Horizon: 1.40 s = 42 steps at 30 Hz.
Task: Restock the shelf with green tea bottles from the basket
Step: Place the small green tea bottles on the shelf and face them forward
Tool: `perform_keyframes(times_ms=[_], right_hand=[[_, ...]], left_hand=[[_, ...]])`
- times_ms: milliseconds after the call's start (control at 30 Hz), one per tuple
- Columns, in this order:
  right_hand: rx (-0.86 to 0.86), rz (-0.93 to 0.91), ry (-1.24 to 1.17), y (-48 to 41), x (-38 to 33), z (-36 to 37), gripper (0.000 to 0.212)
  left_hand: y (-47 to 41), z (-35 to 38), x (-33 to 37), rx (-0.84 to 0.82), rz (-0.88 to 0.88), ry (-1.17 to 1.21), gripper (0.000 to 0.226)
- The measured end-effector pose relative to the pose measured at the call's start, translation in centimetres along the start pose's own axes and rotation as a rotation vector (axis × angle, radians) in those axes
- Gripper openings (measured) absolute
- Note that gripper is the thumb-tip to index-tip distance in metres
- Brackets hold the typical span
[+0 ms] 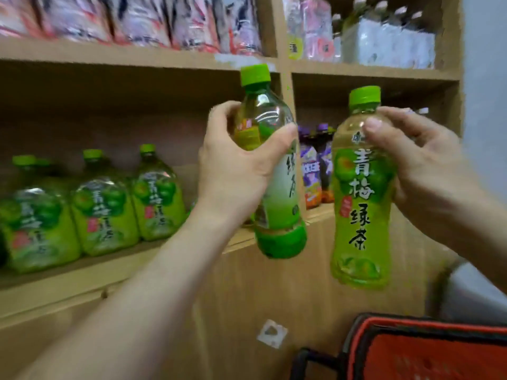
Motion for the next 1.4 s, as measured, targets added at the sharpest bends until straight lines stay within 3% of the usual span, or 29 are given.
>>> perform_keyframes(times_ms=[167,367,467,667,867,1000,1100,1200,1267,1333,1400], right_hand=[[-0.022,-0.100,-0.079,-2.3,-0.5,10.1,0.038],[-0.074,-0.159,-0.177,-1.8,1.3,22.4,0.026],[-0.164,-0.166,-0.053,-0.2,4.5,27.1,0.047],[-0.412,-0.048,0.242,3.3,12.5,28.9,0.070],[-0.537,-0.076,0.405,5.4,15.0,28.8,0.078],[-0.525,-0.080,0.411,5.6,15.1,28.4,0.086],[-0.494,-0.120,0.397,5.5,14.6,27.6,0.079],[-0.390,-0.138,0.283,5.8,13.5,26.3,0.054],[-0.258,-0.170,0.186,5.7,12.5,24.2,0.035],[-0.095,-0.286,0.235,5.5,11.1,21.0,0.022],[0.032,-0.356,0.403,4.4,10.2,17.8,0.018]], left_hand=[[-4.2,-9.3,-1.7,0.091,0.070,-0.286,0.051],[-4.2,-16.7,-6.2,0.145,-0.010,-0.522,0.072],[-2.8,-19.0,-9.2,0.155,-0.112,-0.573,0.079],[-1.4,-20.2,-12.1,0.140,-0.328,-0.582,0.091],[0.9,-19.5,-11.5,0.158,-0.323,-0.604,0.105],[2.4,-19.0,-11.9,0.123,-0.311,-0.657,0.121],[3.0,-18.9,-11.4,0.091,-0.266,-0.763,0.120],[3.3,-16.4,-6.2,0.114,0.150,-0.902,0.098],[4.0,-13.3,-3.6,0.049,0.353,-0.794,0.073],[4.6,-9.7,-4.5,-0.131,0.374,-0.725,0.053],[5.2,-6.1,-7.4,-0.323,0.285,-0.766,0.049]])
Point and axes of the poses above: each hand's wrist, its own y-axis away from the middle knuckle, its own z-axis out of the palm, x = y × z, the point moved 9 cm from there along -y, towards the middle knuckle, and after that the axes turned 1 degree about x, right-handed, at the moved point
